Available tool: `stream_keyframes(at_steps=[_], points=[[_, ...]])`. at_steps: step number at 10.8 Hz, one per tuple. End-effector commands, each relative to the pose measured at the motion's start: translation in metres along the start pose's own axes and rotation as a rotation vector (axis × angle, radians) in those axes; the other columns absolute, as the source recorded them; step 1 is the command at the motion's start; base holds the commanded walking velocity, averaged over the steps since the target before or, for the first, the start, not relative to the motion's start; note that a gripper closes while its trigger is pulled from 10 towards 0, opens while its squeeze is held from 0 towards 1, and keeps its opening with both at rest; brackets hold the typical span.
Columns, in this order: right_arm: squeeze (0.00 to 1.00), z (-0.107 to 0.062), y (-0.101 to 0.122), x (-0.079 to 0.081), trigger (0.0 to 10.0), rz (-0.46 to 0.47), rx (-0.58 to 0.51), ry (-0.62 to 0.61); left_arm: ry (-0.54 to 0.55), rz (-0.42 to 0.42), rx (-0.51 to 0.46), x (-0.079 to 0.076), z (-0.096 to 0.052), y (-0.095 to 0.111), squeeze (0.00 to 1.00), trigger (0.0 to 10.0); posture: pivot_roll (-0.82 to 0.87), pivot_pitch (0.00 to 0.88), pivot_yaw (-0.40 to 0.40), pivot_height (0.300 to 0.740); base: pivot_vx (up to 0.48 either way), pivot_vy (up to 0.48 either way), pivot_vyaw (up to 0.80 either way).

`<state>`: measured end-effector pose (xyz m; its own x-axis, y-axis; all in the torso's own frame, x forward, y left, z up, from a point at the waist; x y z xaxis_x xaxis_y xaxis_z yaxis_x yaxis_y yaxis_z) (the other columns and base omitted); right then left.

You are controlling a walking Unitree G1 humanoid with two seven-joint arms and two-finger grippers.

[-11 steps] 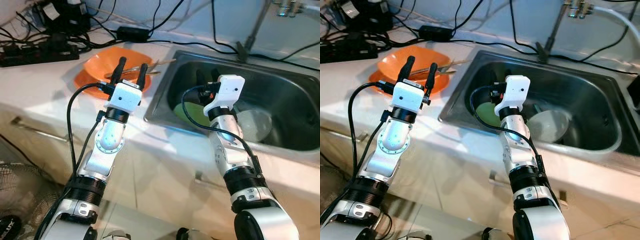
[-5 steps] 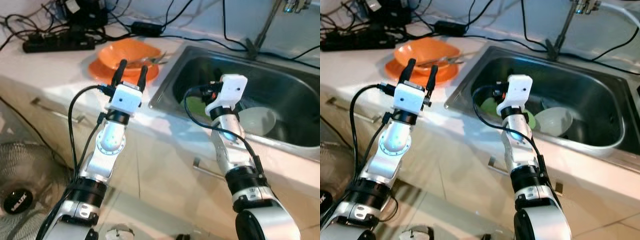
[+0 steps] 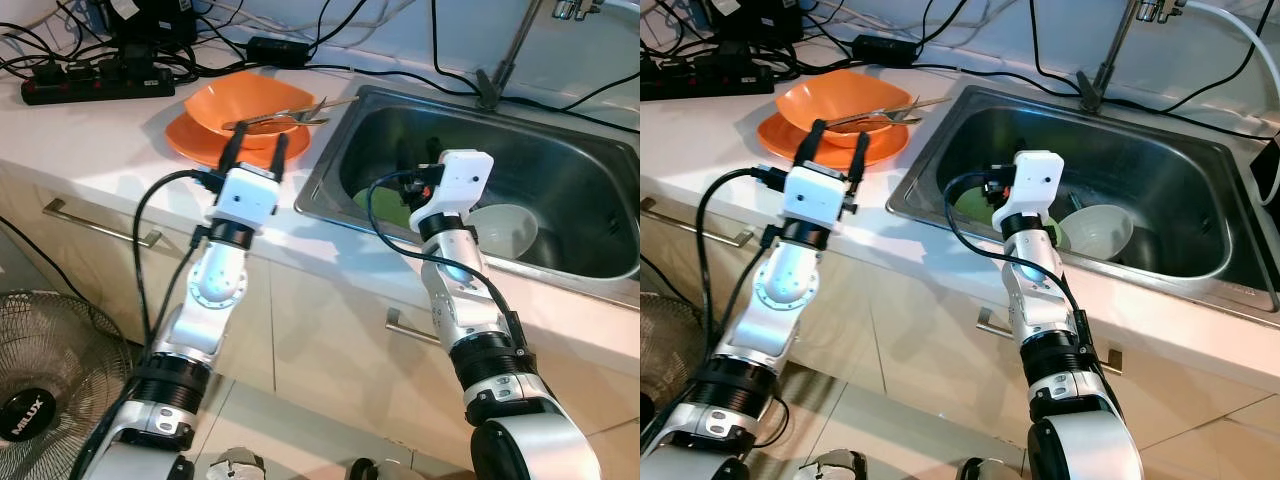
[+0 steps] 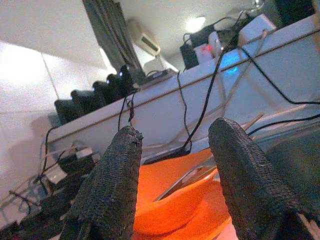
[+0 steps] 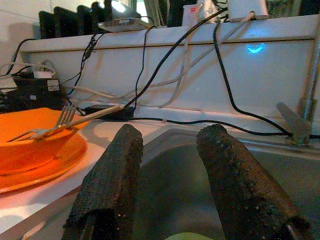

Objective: Kitchen organization

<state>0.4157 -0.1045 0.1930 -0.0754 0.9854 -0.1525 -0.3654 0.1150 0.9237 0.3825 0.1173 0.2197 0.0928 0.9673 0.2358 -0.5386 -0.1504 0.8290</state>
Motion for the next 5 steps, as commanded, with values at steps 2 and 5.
stream_keyframes(at_steps=[2,5], points=[[0.0,0.0016,-0.0008,0.0008,10.0,-0.023,0.011,0.015,0.003,0.004,0.032,0.001,0.0019,-0.0052,0.0,10.0,0.13,0.092,-0.051,0.74,0.0,0.0,0.0],[0.0,0.0001,-0.0045,0.0011,10.0,-0.013,0.029,0.014,-0.007,0.064,0.051,0.0075,0.0027,-0.0068,0.0,10.0,0.13,0.103,-0.053,0.74,0.0,0.0,0.0]])
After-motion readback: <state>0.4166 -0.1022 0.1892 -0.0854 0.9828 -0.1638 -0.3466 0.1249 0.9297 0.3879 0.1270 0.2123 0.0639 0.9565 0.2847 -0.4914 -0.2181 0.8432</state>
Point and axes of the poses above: a point about 5 cm out from each wrist's last joint towards the gripper, its own z axis pointing out of the wrist towards the gripper, its own y axis along the axis of the wrist's last joint, x = y × z, the point moved 6 cm from there along z, pointing out of the wrist towards the gripper, and after that the axes turned 12 degrees about -z, right-handed, at the moved point
